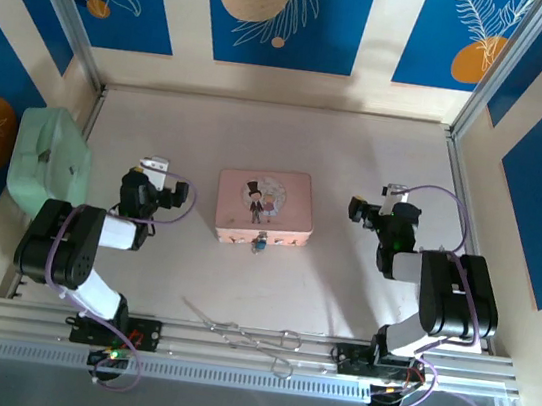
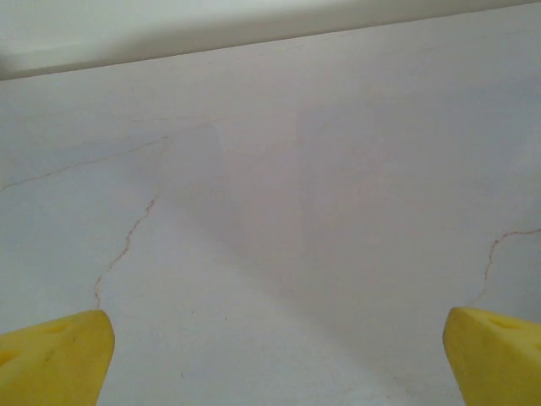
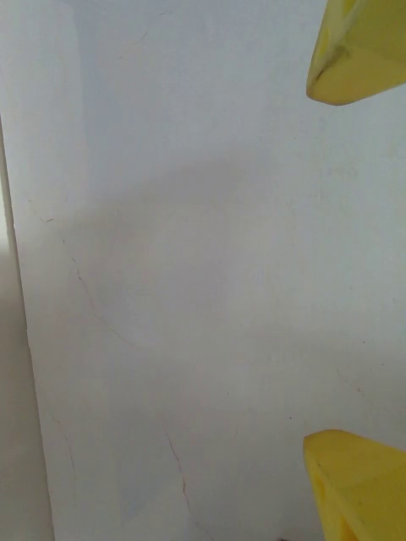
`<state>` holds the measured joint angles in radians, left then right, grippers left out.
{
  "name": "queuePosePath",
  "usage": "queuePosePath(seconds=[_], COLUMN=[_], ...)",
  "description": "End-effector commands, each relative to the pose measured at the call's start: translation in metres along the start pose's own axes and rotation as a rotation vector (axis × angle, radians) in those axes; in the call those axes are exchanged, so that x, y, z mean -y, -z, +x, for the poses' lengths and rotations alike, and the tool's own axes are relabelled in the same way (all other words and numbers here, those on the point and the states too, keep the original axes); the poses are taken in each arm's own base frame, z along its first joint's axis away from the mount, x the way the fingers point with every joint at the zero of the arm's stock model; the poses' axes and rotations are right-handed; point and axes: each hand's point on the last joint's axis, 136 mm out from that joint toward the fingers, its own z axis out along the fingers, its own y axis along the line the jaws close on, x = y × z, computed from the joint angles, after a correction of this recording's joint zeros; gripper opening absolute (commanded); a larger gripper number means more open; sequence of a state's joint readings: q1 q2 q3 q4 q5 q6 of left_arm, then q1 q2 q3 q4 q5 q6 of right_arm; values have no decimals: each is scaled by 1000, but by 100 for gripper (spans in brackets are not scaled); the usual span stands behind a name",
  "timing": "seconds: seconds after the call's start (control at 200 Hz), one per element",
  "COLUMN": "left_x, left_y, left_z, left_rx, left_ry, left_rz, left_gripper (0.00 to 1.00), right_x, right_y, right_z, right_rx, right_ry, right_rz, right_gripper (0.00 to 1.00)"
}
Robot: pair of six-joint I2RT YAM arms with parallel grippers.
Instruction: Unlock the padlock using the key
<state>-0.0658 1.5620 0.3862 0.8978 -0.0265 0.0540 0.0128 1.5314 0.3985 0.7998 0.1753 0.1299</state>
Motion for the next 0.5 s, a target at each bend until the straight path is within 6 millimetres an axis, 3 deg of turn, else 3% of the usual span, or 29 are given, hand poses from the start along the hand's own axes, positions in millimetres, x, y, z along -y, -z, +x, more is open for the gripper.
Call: queuePosePath(seconds=[0.0, 0.495], left_x=[0, 0], left_y=[0, 0], left_z=[-4, -3], left_rx=[19, 17], left_ry=[4, 7], left_rz=[1, 2], left_gripper=[99, 100], right_x=[-4, -4], right_y=[0, 0], right_z=[-13, -13], right_rx=[39, 39], right_ry=[20, 18], right_rz=[-22, -22], right_gripper=[99, 99])
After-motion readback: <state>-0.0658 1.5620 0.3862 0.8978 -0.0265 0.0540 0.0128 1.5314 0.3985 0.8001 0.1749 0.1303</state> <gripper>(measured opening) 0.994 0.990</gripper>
